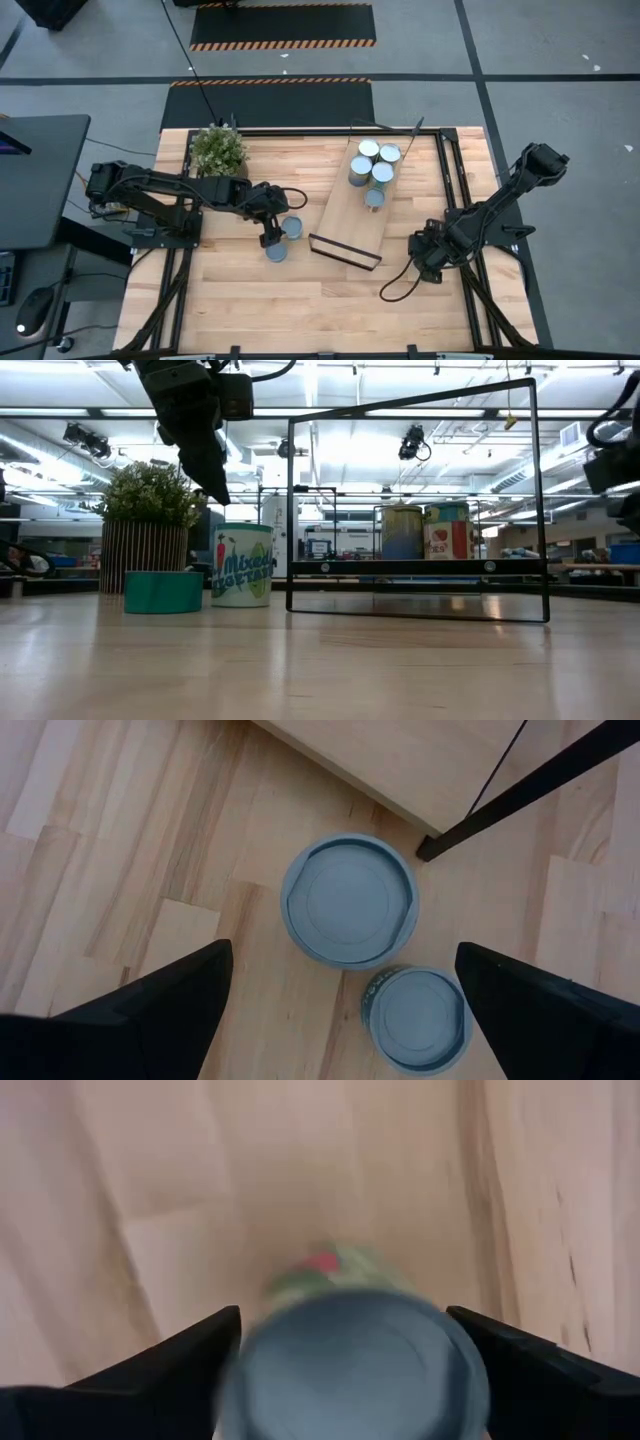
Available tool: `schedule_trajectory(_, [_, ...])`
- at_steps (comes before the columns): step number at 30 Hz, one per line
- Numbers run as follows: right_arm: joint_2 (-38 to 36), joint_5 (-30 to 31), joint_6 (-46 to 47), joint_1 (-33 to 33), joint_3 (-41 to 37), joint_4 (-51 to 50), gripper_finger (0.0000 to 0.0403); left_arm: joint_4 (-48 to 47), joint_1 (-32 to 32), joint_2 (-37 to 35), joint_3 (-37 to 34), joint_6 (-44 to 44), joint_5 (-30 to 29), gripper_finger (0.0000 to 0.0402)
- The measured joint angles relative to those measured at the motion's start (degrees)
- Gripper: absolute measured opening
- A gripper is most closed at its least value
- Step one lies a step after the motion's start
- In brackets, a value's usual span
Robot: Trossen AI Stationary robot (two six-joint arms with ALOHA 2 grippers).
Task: Pick and place cans onto a shelf
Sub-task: Put the canned green peas on the shelf
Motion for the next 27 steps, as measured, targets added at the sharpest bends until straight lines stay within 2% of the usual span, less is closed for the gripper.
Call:
schedule_trajectory(6, [0.0,-1.2,1.2,0.0,-1.2,-0.9,0.0348,0.0,0.0,0.0,0.0,0.0,0.0,0.0388])
schedule_trajectory(11, [0.0,-0.8,-2.9,-0.6,-0.2,-2.4,0.0308,0.0,0.0,0.0,0.0,0.0,0.0,0.0388])
schedule_trajectory(15, [0.0,1.5,-7.2,-1.8,3.4,-9.0,0.0284,0.0,0.0,0.0,0.0,0.0,0.0,0.0388])
schedule_trajectory(18, [-0.1,6.0,-10.8,-3.4,8.6,-17.1,0.0284,0.0,0.0,0.0,0.0,0.0,0.0,0.0388])
schedule_trajectory(21, [-0.1,13.4,-15.3,-6.0,15.3,-24.1,0.0291,0.3,0.0,0.0,0.0,0.0,0.0,0.0388])
schedule_trajectory(24, [-0.2,19.8,-22.7,-9.4,22.0,-25.4,0.0299,0.8,0.0,0.0,0.0,0.1,0.0,0.0388])
schedule_trajectory(27, [-0.2,21.6,-32.5,-13.8,27.5,-23.7,0.0299,0.9,0.0,0.0,0.0,0.1,0.0,0.0388])
